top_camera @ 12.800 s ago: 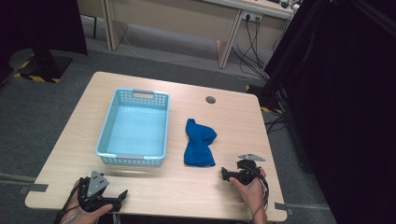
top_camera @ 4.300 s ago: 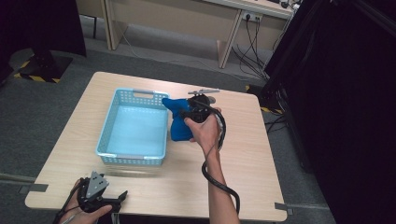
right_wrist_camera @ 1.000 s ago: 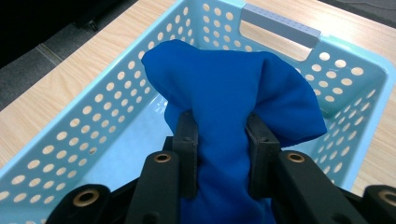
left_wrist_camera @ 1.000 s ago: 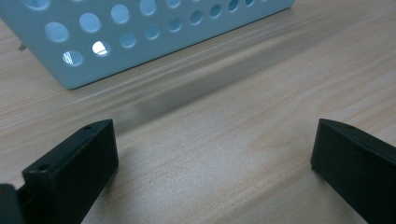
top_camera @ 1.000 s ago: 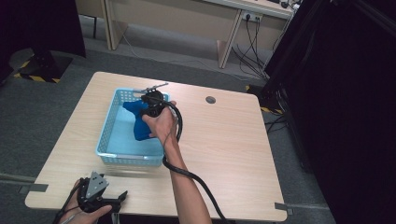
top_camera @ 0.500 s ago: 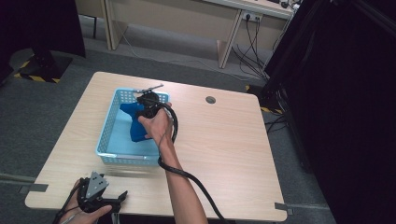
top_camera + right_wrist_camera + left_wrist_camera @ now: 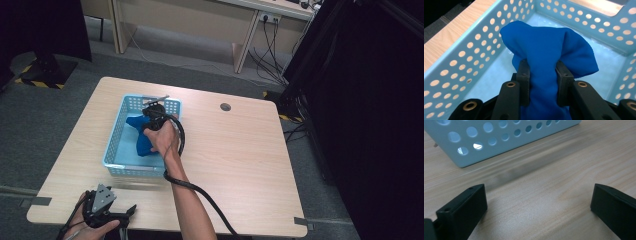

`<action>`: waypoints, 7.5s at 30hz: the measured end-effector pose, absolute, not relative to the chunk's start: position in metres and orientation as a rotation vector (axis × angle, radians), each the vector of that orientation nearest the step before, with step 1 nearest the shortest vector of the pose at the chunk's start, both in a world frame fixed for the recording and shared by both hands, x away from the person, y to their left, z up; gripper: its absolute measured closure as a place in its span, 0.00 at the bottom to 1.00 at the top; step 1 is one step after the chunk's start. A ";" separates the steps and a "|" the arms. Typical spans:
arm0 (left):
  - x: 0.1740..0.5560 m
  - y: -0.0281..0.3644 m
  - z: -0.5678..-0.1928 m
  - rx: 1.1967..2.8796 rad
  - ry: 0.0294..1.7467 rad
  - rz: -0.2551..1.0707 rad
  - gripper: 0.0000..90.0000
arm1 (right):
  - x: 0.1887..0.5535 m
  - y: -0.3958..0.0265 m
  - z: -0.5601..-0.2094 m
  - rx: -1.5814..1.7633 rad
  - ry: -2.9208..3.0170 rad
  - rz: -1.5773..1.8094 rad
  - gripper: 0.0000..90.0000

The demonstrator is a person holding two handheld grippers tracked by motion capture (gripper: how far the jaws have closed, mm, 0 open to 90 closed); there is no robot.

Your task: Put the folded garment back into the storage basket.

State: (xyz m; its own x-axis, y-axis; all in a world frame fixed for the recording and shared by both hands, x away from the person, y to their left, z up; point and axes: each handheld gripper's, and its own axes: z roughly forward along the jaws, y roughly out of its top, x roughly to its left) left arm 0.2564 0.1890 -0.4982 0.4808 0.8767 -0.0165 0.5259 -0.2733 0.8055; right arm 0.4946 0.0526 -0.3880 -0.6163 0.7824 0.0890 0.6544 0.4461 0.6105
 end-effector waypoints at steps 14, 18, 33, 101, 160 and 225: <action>0.256 0.189 -0.498 1.945 1.162 0.568 0.00 | 0.498 0.059 -0.404 1.269 2.520 0.843 0.78; 0.256 0.189 -0.498 1.946 1.162 0.568 0.00 | 0.500 0.059 -0.410 1.290 2.529 0.805 0.78; 0.256 0.189 -0.498 1.945 1.161 0.567 0.00 | 0.502 0.063 -0.426 1.297 2.576 0.730 0.68; 0.256 0.189 -0.498 1.944 1.165 0.571 0.00 | 0.486 0.009 -0.362 1.191 2.453 0.986 0.21; 0.256 0.188 -0.498 1.942 1.166 0.571 0.00 | 0.469 -0.061 -0.365 1.242 2.380 1.029 0.14; 0.256 0.188 -0.498 1.942 1.168 0.571 0.00 | 0.450 -0.151 -0.412 1.403 2.327 0.944 0.14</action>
State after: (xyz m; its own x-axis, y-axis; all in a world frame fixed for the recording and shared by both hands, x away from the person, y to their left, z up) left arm 0.2562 0.1883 -0.4982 0.4759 0.8793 -0.0165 0.5277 -0.2705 0.8052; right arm 0.4499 -0.1505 -0.4122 -0.4977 0.8612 0.1030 0.6894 0.3207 0.6495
